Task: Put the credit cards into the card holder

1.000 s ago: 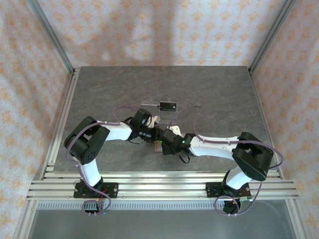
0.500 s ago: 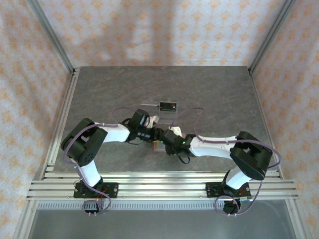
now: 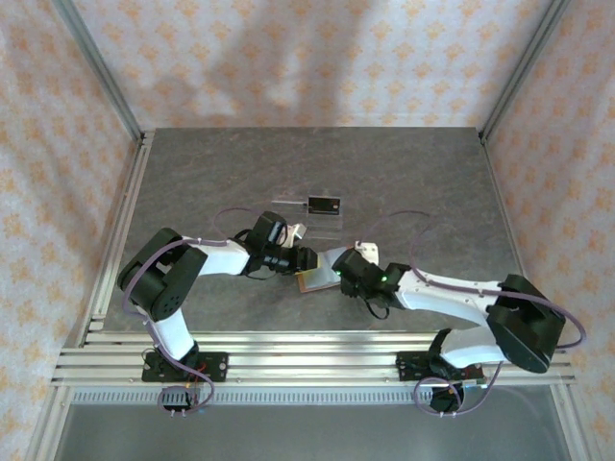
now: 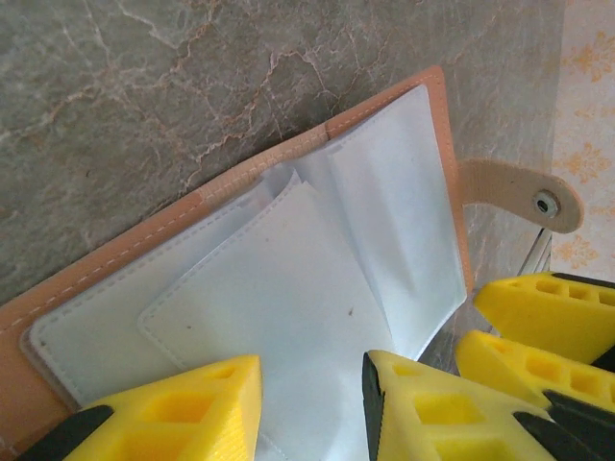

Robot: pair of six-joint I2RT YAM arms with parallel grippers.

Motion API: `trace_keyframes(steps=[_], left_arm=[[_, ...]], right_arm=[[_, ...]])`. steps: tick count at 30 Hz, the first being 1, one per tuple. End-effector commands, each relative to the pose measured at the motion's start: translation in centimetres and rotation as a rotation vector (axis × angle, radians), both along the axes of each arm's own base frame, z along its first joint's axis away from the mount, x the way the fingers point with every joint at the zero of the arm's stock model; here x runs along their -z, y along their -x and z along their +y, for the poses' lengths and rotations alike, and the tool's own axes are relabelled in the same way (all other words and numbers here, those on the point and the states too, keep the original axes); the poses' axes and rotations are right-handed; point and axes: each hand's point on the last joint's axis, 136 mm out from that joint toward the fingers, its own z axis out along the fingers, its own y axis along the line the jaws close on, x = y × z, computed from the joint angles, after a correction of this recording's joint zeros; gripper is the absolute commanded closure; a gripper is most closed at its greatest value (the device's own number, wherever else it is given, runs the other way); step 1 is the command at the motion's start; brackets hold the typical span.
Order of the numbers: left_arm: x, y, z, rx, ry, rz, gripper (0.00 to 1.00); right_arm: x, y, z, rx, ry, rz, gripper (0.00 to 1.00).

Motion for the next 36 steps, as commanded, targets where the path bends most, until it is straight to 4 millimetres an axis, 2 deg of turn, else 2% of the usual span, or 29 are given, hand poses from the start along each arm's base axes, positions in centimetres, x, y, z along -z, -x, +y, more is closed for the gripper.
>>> trace_keyframes(steps=[1, 4, 8, 11, 17, 18, 20, 21, 24, 27, 34, 36], left_arm=[[2.1, 0.4, 1.2, -0.02, -0.068, 0.034, 0.63], [2.0, 0.0, 0.9, -0.018, -0.063, 0.039, 0.63], [1.4, -0.4, 0.4, -0.03, -0.029, 0.036, 0.64], [1.4, -0.4, 0.4, -0.02, -0.039, 0.039, 0.64], [1.2, -0.3, 0.6, -0.017, -0.044, 0.034, 0.63], [1.1, -0.3, 0.5, -0.015, -0.041, 0.036, 0.64], [0.7, -0.3, 0.6, -0.016, -0.028, 0.033, 0.64], [0.3, -0.3, 0.7, -0.016, -0.016, 0.026, 0.64], [-0.7, -1.0, 2.1, -0.038, -0.007, 0.001, 0.64], [-1.1, -0.8, 3.0, -0.031, -0.023, -0.002, 0.65], [-0.6, -0.9, 2.2, -0.065, 0.063, 0.015, 0.74], [0.0, -1.0, 2.0, -0.073, 0.064, 0.022, 0.78]], right_arm=[[-1.8, 0.2, 2.5, -0.163, -0.079, -0.026, 0.45], [-2.9, 0.0, 4.1, -0.247, -0.111, -0.048, 0.4], [-3.8, -0.8, 5.8, -0.284, -0.118, -0.059, 0.37], [-2.6, -1.3, 6.7, -0.301, -0.106, -0.045, 0.34], [0.3, -1.6, 7.3, -0.283, -0.08, 0.003, 0.34], [0.6, -1.8, 7.1, -0.271, -0.061, 0.003, 0.38], [1.2, -2.1, 6.8, -0.259, -0.03, 0.011, 0.6], [1.4, -2.2, 6.8, -0.253, -0.021, 0.013, 0.63], [1.8, -2.2, 6.4, -0.236, -0.022, 0.009, 0.67], [1.8, -1.8, 6.3, -0.227, -0.049, 0.013, 0.69], [1.6, -0.9, 6.5, -0.218, -0.149, 0.012, 0.75], [1.4, -0.8, 6.7, -0.213, -0.177, 0.009, 0.76]])
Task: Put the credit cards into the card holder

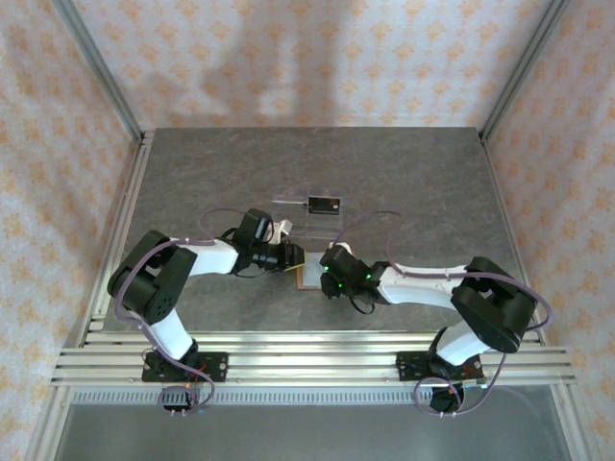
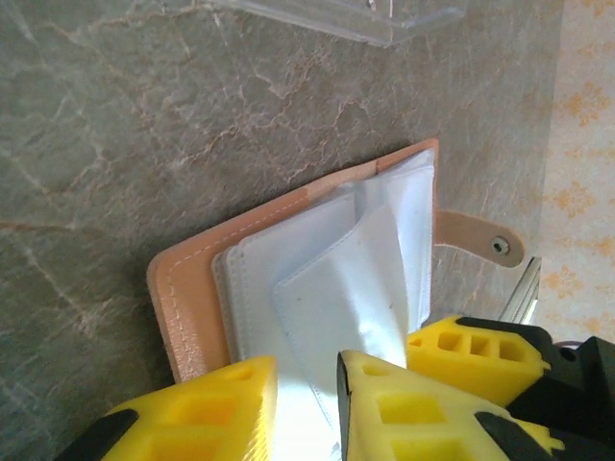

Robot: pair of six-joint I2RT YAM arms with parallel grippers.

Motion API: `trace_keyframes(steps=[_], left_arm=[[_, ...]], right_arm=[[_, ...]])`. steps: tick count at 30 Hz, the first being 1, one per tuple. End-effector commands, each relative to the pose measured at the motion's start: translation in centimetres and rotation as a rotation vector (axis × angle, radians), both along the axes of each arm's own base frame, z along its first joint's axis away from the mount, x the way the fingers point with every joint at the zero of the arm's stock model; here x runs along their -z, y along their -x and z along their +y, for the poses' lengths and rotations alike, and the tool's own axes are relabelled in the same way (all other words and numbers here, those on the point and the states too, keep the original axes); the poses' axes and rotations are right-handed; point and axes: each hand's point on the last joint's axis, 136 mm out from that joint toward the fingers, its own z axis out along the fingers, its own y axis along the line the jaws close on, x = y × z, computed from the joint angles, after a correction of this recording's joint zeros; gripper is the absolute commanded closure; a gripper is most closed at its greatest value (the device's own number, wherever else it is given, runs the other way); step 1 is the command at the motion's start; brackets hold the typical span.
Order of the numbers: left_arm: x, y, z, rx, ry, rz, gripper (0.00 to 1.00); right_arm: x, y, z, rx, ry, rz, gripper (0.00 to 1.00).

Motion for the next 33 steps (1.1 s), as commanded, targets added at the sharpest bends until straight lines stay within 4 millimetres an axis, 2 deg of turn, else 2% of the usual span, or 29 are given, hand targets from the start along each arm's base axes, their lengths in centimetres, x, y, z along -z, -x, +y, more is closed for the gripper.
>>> trace_keyframes(steps=[1, 2, 6, 8, 9, 11, 14, 16, 19, 20, 23, 27, 30, 32, 33], left_arm=[[0.7, -0.1, -0.8, -0.001, 0.035, 0.007, 0.84], [1.2, -0.1, -0.7, -0.002, 0.03, 0.01, 0.88], [3.1, 0.0, -0.2, -0.018, -0.002, 0.035, 0.93], [3.6, 0.2, -0.2, -0.013, -0.007, 0.047, 0.96], [3.7, 0.2, -0.2, -0.012, -0.01, 0.049, 0.96], [3.9, 0.4, 0.1, -0.012, -0.027, 0.046, 0.96], [4.1, 0.6, 0.4, 0.001, -0.061, 0.044, 0.96], [4.1, 0.8, 0.4, 0.014, -0.068, 0.052, 0.96], [4.1, 0.8, 0.5, 0.013, -0.07, 0.048, 0.96], [4.2, 0.8, 0.4, 0.013, -0.069, 0.049, 0.96], [4.3, 0.8, 0.3, 0.011, -0.059, 0.057, 0.96], [4.1, 0.7, 0.6, -0.003, -0.057, 0.046, 0.95], [4.0, 0.8, 0.7, 0.001, -0.056, 0.052, 0.95], [3.9, 0.8, 0.8, 0.001, -0.056, 0.047, 0.9], [3.8, 0.8, 0.8, 0.002, -0.058, 0.046, 0.88]], right_arm=[[-0.9, -0.1, 0.2, 0.034, -0.071, -0.012, 0.76], [-0.9, -0.1, 0.0, 0.045, -0.07, -0.017, 0.76], [-1.3, -0.5, -1.2, 0.096, -0.032, -0.035, 0.76], [-1.6, -0.6, -2.1, 0.127, -0.005, -0.051, 0.71], [-1.7, -0.7, -2.6, 0.144, 0.007, -0.06, 0.67], [-2.1, -0.8, -3.6, 0.16, 0.042, -0.082, 0.52], [-3.1, -0.2, -2.8, 0.042, 0.036, -0.092, 0.35], [-3.7, 0.0, -2.2, -0.019, 0.052, -0.098, 0.28], [-3.9, -0.7, -1.2, -0.066, 0.103, -0.115, 0.1], [-3.7, -1.0, -0.8, -0.077, 0.129, -0.127, 0.08], [-2.9, -2.0, 0.2, -0.079, 0.188, -0.15, 0.08], [-1.9, -3.2, -0.5, -0.001, 0.257, -0.182, 0.1], [-1.7, -3.1, -1.1, 0.022, 0.253, -0.193, 0.19], [-1.6, -2.8, -1.5, 0.024, 0.252, -0.19, 0.31], [-1.6, -2.8, -1.9, 0.038, 0.256, -0.195, 0.29]])
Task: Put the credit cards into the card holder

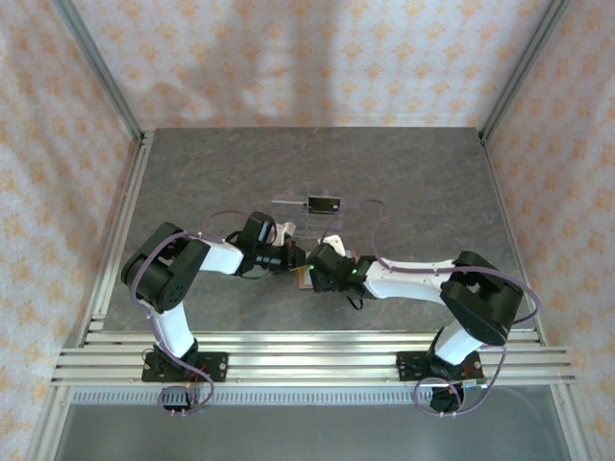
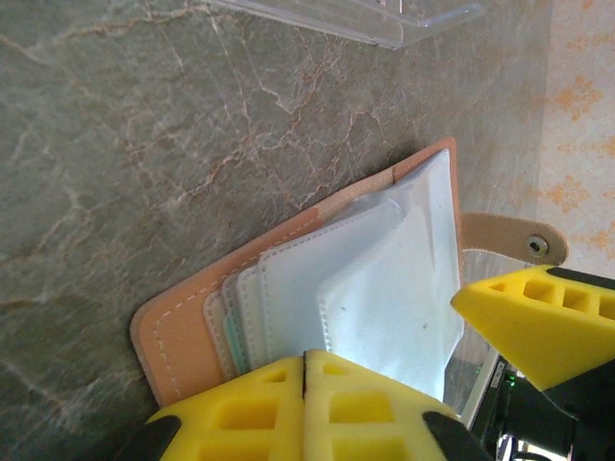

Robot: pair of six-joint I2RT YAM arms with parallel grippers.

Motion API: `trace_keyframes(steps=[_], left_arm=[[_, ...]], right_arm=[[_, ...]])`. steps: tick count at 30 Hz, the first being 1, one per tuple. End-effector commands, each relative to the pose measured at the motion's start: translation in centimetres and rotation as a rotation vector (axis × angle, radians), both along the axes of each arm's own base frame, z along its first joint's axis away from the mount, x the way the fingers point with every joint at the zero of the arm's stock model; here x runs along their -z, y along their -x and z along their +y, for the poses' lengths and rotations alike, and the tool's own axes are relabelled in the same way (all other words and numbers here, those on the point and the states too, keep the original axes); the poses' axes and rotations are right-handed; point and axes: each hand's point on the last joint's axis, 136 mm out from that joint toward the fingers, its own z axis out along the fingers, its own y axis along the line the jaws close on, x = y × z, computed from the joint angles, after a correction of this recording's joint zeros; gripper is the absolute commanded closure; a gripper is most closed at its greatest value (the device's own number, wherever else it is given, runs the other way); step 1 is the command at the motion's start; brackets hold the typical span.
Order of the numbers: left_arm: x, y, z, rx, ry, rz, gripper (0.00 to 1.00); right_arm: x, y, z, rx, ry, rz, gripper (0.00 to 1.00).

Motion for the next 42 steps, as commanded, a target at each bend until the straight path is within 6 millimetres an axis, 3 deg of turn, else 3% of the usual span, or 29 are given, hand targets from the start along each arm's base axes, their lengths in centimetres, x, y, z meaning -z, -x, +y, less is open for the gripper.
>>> trace_keyframes(steps=[1, 7, 13, 15, 19, 23, 27, 31, 42], left_arm=[[2.2, 1.4, 1.5, -0.012, -0.083, 0.069, 0.87], [1.6, 1.3, 1.5, 0.001, -0.088, 0.061, 0.85], [1.2, 1.1, 1.2, 0.02, -0.081, 0.062, 0.85], [0.8, 0.9, 1.1, 0.034, -0.092, 0.055, 0.85], [0.4, 0.7, 1.2, 0.036, -0.099, 0.053, 0.85], [0.5, 0.6, 1.1, 0.034, -0.098, 0.05, 0.85], [0.7, 0.7, 1.2, 0.021, -0.093, 0.052, 0.85], [0.7, 1.0, 1.2, 0.019, -0.088, 0.063, 0.85], [1.2, 1.0, 1.2, 0.017, -0.084, 0.074, 0.85]], right_arm=[[-0.7, -0.5, -2.0, 0.071, 0.027, -0.066, 0.31], [-2.9, -0.8, -5.2, 0.217, 0.007, -0.136, 0.34], [-5.4, -1.0, -9.1, 0.357, -0.008, -0.191, 0.24], [-6.2, -0.6, -8.2, 0.297, -0.047, -0.173, 0.19], [-6.1, 1.7, -1.4, -0.049, -0.229, -0.014, 0.11], [-4.1, 1.8, 0.1, -0.07, -0.146, 0.042, 0.1], [-3.7, 1.3, 2.4, -0.065, -0.149, 0.053, 0.12], [-2.8, 0.7, 3.0, -0.088, -0.107, 0.028, 0.14], [-1.1, -1.3, 0.3, 0.028, 0.046, -0.075, 0.15]])
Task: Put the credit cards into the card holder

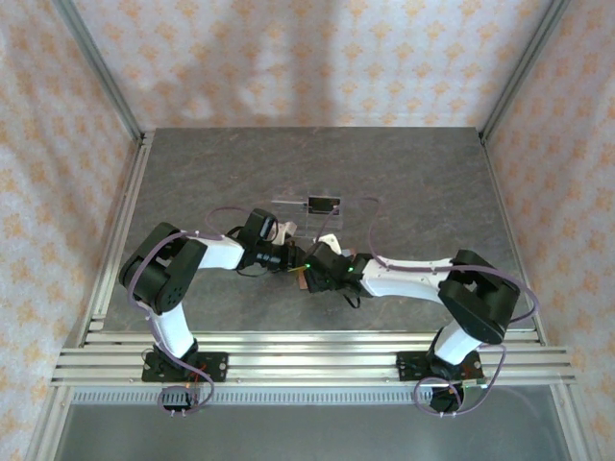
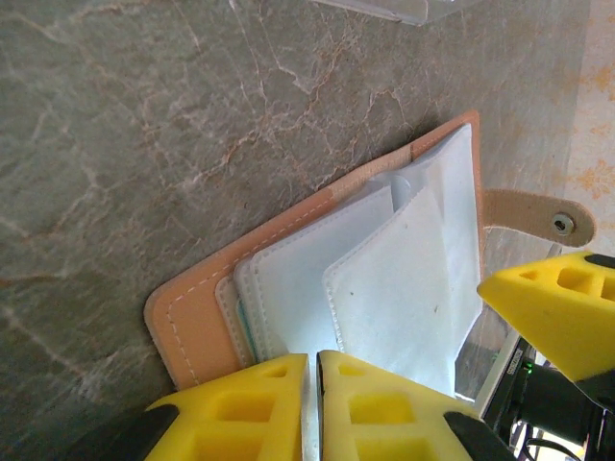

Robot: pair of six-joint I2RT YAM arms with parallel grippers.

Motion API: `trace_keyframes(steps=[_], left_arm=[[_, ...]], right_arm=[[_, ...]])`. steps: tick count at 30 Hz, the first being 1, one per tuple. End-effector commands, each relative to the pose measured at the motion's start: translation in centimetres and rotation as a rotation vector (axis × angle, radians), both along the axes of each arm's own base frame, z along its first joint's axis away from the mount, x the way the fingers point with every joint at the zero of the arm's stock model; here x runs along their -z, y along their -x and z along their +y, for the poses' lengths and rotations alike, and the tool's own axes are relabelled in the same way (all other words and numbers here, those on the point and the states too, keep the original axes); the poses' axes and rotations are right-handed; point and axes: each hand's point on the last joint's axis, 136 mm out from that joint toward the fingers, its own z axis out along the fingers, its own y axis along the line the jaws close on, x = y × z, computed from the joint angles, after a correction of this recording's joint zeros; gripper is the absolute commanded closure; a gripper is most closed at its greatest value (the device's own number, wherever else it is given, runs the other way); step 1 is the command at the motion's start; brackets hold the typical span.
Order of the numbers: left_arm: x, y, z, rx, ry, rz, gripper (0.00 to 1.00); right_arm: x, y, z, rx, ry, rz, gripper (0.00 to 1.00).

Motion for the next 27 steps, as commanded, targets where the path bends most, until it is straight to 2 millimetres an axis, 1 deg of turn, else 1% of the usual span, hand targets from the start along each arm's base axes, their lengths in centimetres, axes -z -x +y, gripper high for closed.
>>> trace_keyframes(steps=[1, 3, 6, 9, 11, 12, 13, 16, 17, 19, 23, 25, 27], left_arm=[[1.3, 0.7, 0.8, -0.014, -0.032, 0.044, 0.85], [1.3, 0.9, 0.8, -0.016, -0.027, 0.046, 0.85], [1.4, 1.0, 1.0, -0.017, -0.033, 0.042, 0.85], [1.3, 0.9, 0.9, -0.013, -0.03, 0.046, 0.85], [1.3, 0.9, 0.9, -0.019, -0.023, 0.042, 0.85], [1.3, 0.9, 0.8, -0.018, -0.023, 0.043, 0.85], [1.4, 0.9, 0.8, -0.015, -0.023, 0.047, 0.85], [1.4, 0.8, 0.7, -0.015, -0.023, 0.048, 0.85], [1.3, 0.7, 0.8, -0.02, -0.023, 0.045, 0.85], [1.3, 0.6, 0.7, -0.022, -0.02, 0.038, 0.85], [1.3, 0.6, 0.7, -0.026, -0.021, 0.044, 0.85], [1.4, 0.7, 0.9, -0.034, -0.028, 0.041, 0.85], [1.4, 0.8, 0.9, -0.031, -0.028, 0.044, 0.85]], right_arm=[[-0.7, -1.2, -1.1, 0.08, 0.035, -0.088, 0.15], [-1.3, -1.4, -1.8, 0.117, 0.046, -0.108, 0.16], [-2.7, -1.8, -3.6, 0.183, 0.076, -0.158, 0.17], [-3.2, -1.9, -5.6, 0.249, 0.101, -0.185, 0.17], [-3.2, -1.9, -6.6, 0.28, 0.101, -0.168, 0.16], [-3.4, -1.8, -6.5, 0.274, 0.087, -0.16, 0.15], [-3.4, -1.5, -5.9, 0.24, 0.059, -0.144, 0.13], [-3.2, 0.4, -0.7, -0.007, -0.122, -0.03, 0.06], [-3.2, 0.6, 0.4, -0.048, -0.144, -0.009, 0.0], [-2.9, 0.5, 1.7, -0.094, -0.141, -0.007, 0.01], [-1.5, -0.8, 2.1, -0.071, -0.081, -0.039, 0.01], [-1.2, -1.4, 1.4, -0.032, -0.056, -0.064, 0.01], [-1.0, -1.9, -0.2, 0.033, 0.003, -0.102, 0.01]])
